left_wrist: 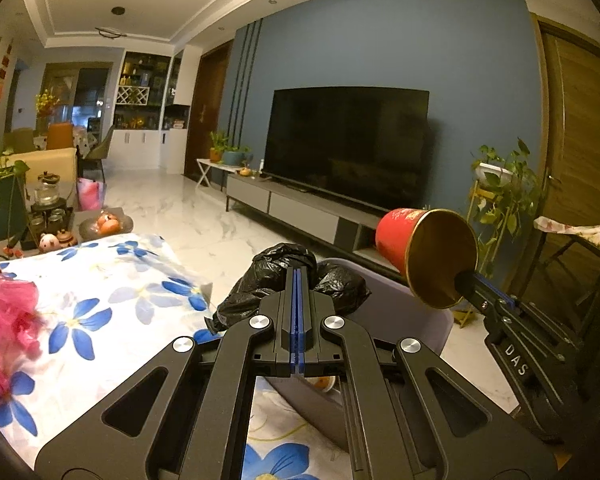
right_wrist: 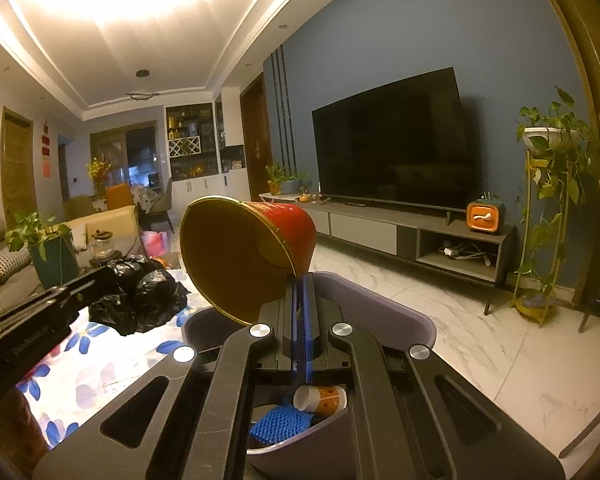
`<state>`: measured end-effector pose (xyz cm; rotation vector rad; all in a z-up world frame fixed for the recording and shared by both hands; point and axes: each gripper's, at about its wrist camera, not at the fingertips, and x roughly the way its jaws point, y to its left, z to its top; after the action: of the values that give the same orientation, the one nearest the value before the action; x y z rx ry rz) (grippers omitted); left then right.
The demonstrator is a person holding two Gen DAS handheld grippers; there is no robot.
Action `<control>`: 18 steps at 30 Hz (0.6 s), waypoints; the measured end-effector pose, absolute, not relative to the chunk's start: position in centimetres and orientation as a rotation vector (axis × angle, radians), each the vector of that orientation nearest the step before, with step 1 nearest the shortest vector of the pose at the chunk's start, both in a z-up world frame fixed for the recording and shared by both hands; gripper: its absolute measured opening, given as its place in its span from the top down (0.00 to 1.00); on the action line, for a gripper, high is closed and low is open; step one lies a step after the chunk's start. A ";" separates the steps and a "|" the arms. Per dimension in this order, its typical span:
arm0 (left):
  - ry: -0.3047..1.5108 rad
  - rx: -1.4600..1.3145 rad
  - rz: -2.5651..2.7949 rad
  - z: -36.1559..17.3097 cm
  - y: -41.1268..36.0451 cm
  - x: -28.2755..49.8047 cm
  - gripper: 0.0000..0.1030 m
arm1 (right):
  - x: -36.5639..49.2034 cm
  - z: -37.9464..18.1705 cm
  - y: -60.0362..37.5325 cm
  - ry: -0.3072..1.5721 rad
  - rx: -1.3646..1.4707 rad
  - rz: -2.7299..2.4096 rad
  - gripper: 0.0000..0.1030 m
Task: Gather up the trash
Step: 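Carry the black bag and red cup over the grey bin, then open both tools to drop the bag and cup into the bin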
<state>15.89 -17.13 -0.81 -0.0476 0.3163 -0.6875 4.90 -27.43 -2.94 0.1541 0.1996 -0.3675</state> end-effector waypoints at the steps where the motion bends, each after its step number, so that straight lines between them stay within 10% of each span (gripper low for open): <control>1: 0.318 -0.047 -0.690 -0.9 -17.4 16.0 1.00 | 5.0 -2.8 -27.2 0.199 0.154 -0.369 0.97; 18: 0.361 -0.064 -0.732 -2.3 -20.6 18.2 1.00 | 5.3 -3.2 -27.9 0.208 0.180 -0.387 0.97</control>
<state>18.17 -20.62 -2.29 -0.0638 0.3610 -0.7324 5.32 -27.93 -3.25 0.1799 0.2080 -0.3869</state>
